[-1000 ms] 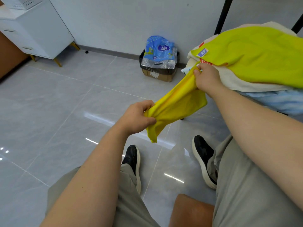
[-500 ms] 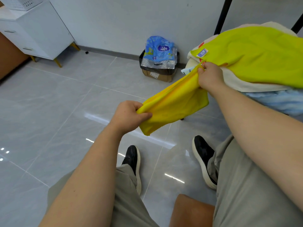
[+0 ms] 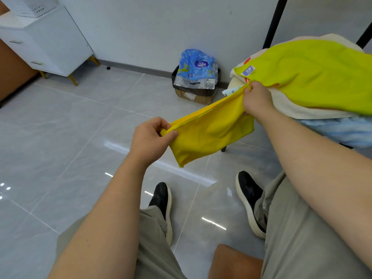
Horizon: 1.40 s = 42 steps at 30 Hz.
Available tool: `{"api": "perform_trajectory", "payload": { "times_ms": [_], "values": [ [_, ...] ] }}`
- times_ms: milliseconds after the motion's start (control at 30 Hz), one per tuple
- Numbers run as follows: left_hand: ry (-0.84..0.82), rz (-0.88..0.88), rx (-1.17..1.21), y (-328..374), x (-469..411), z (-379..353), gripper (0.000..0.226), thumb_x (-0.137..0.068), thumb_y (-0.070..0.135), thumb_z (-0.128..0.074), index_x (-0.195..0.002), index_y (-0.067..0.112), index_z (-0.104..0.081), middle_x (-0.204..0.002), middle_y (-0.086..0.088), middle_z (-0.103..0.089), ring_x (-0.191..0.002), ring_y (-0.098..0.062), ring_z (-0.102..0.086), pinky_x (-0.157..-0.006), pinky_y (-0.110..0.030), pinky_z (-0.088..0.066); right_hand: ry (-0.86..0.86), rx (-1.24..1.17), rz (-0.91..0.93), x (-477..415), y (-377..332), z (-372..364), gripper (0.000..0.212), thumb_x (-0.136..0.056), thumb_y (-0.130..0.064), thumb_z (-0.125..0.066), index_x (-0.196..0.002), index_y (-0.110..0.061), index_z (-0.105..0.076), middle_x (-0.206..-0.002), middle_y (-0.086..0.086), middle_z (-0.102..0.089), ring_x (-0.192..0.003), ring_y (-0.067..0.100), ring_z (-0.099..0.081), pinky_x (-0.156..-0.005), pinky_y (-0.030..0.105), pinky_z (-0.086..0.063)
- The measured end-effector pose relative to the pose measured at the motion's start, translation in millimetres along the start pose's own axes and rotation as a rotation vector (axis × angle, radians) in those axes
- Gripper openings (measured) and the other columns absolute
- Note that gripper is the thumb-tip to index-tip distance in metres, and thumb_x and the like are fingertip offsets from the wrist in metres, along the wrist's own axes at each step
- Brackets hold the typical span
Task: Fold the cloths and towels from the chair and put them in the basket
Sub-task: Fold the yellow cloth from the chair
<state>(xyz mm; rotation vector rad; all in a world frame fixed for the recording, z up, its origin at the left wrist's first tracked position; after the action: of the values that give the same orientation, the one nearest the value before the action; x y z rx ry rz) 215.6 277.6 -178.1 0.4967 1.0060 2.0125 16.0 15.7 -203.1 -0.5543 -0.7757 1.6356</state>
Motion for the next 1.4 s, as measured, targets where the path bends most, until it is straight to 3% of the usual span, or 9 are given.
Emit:
{"api": "perform_trajectory", "payload": {
  "times_ms": [133,400,500,667,767,933,1133,1200,1400],
  "values": [
    [0.100,-0.031,-0.067,2.9,-0.3,7.2,0.021,-0.079,0.030,-0.081,-0.077,0.023,-0.061,-0.062,0.006,-0.054,-0.048,-0.003,-0.047,-0.049,-0.018,-0.037,-0.013,0.014,-0.011,1.1,-0.7,0.6,0.034,-0.102,-0.025,-0.040,-0.130,-0.010,-0.053,-0.128,0.020,-0.056,-0.111,0.041,-0.057,-0.088,0.057,-0.054],
    [0.121,-0.033,-0.132,-5.8,-8.0,15.1,0.020,-0.092,0.026,-0.067,-0.111,0.030,-0.067,-0.072,0.003,-0.057,-0.070,-0.017,-0.058,-0.062,-0.027,-0.045,-0.035,-0.015,-0.056,-0.4,-0.9,1.0,0.037,-0.103,-0.021,-0.040,-0.137,-0.010,-0.052,-0.131,0.018,-0.055,-0.104,0.039,-0.059,-0.076,0.054,-0.059],
    [0.084,0.025,-0.195,-10.1,-10.4,15.2,0.006,-0.094,0.024,-0.063,-0.093,0.027,-0.069,-0.072,0.012,-0.058,-0.070,-0.010,-0.056,-0.060,-0.025,-0.040,-0.047,-0.015,-0.053,-1.5,0.4,-1.5,0.039,-0.100,-0.021,-0.041,-0.136,-0.011,-0.053,-0.132,0.017,-0.055,-0.108,0.038,-0.058,-0.083,0.052,-0.058],
    [0.104,0.175,0.081,-17.9,-11.9,12.7,0.014,-0.093,0.021,-0.064,-0.079,0.024,-0.063,-0.074,0.005,-0.060,-0.069,-0.012,-0.053,-0.060,-0.027,-0.041,-0.095,0.130,-0.004,-0.9,-2.7,-5.8,0.038,-0.097,-0.009,-0.041,-0.130,0.003,-0.058,-0.134,0.026,-0.056,-0.121,0.042,-0.053,-0.090,0.040,-0.043],
    [0.143,0.208,0.109,-20.2,-14.0,11.7,0.010,-0.091,0.022,-0.062,-0.082,0.022,-0.064,-0.081,0.001,-0.064,-0.076,-0.017,-0.057,-0.063,-0.029,-0.045,-0.082,0.185,0.034,7.8,-15.9,-5.9,0.038,-0.102,-0.007,-0.032,-0.125,0.011,-0.056,-0.131,0.033,-0.055,-0.122,0.046,-0.051,-0.098,0.045,-0.042],
    [0.206,0.185,0.029,-15.0,-19.2,4.6,0.012,-0.093,0.030,-0.061,-0.096,0.020,-0.067,-0.092,-0.001,-0.067,-0.089,-0.022,-0.061,-0.076,-0.035,-0.050,-0.080,0.110,0.117,37.9,-39.8,-5.1,0.033,-0.102,-0.016,-0.037,-0.116,0.001,-0.062,-0.125,0.024,-0.061,-0.114,0.039,-0.055,-0.083,0.036,-0.039],
    [0.067,-0.040,-0.121,12.7,-19.9,-22.9,0.004,-0.091,0.033,-0.068,-0.093,0.029,-0.068,-0.081,0.012,-0.063,-0.077,-0.007,-0.056,-0.067,-0.021,-0.041,-0.468,0.052,0.455,88.8,-67.7,-36.7,0.048,-0.092,-0.050,-0.062,-0.136,-0.033,-0.051,-0.139,-0.007,-0.056,-0.126,0.014,-0.052,-0.096,0.026,-0.038],
    [0.039,-0.094,-0.113,16.9,-20.6,-29.4,0.005,-0.089,0.034,-0.071,-0.088,0.032,-0.066,-0.076,0.015,-0.063,-0.073,-0.002,-0.056,-0.065,-0.017,-0.041,-0.617,0.110,0.522,97.7,-68.9,-46.4,0.052,-0.091,-0.045,-0.067,-0.139,-0.032,-0.054,-0.143,-0.009,-0.054,-0.130,0.010,-0.049,-0.096,0.019,-0.034],
    [-0.027,-0.032,-0.035,15.8,-23.9,-38.6,0.033,-0.079,0.043,-0.079,-0.099,0.025,-0.061,-0.082,0.010,-0.066,-0.075,0.000,-0.059,-0.065,-0.017,-0.046,-0.661,0.237,0.517,93.7,-63.5,-51.3,0.028,-0.096,-0.040,-0.062,-0.092,-0.012,-0.066,-0.087,0.002,-0.063,-0.090,0.022,-0.059,-0.064,0.030,-0.037]
  ]
}}
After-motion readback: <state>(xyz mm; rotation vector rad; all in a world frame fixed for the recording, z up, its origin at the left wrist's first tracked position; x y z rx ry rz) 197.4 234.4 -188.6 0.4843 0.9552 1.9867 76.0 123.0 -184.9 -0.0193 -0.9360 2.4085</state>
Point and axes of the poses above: each hand's wrist, its own x-axis away from the middle knuckle, its own z-axis out of the back of the hand, y = z × x, the point moved 5 cm from there along -x, towards the middle knuckle
